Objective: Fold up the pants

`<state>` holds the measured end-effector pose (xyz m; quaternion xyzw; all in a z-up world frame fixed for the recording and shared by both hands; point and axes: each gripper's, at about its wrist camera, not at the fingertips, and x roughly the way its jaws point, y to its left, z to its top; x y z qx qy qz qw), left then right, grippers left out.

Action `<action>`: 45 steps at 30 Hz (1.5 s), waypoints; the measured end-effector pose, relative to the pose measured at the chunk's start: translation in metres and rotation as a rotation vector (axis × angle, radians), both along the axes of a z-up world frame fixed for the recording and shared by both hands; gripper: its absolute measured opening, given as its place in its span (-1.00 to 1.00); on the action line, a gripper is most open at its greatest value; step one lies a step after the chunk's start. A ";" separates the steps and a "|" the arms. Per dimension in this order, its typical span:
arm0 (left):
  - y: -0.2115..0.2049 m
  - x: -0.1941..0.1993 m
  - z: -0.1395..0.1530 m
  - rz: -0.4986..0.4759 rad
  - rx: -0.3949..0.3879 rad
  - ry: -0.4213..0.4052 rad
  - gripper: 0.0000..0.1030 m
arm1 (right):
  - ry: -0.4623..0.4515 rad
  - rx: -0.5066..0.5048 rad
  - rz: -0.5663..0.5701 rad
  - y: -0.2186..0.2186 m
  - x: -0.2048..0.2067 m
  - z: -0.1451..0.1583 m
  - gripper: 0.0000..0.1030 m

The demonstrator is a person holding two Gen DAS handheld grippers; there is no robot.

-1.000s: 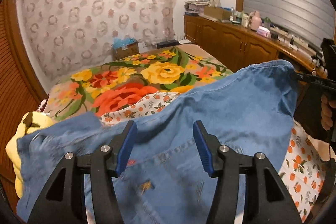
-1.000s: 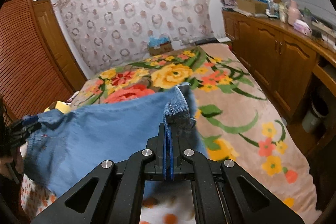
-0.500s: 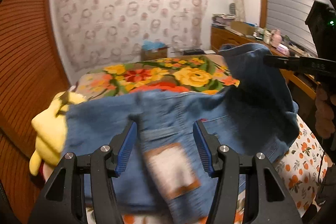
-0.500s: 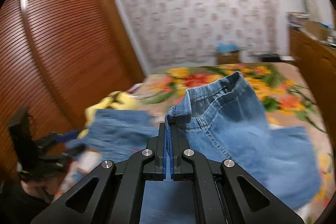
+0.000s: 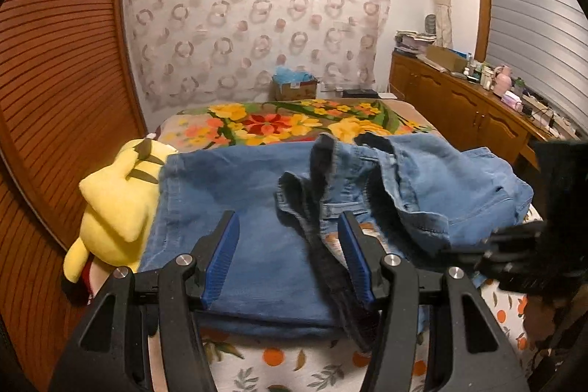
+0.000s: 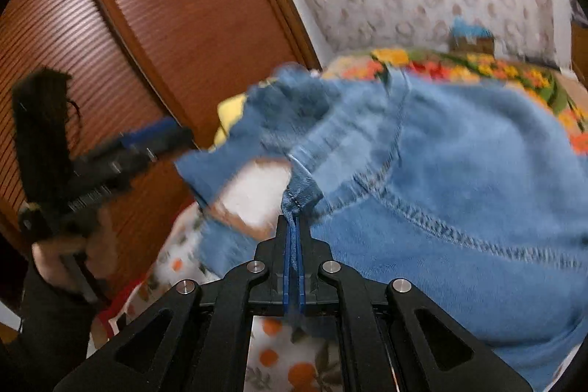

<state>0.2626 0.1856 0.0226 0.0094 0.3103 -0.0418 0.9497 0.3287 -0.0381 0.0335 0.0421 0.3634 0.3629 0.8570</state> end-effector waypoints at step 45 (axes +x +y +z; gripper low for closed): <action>-0.145 0.039 -0.060 -0.181 0.179 0.226 -0.24 | -0.123 -0.074 -0.269 -0.129 -0.093 0.001 -0.24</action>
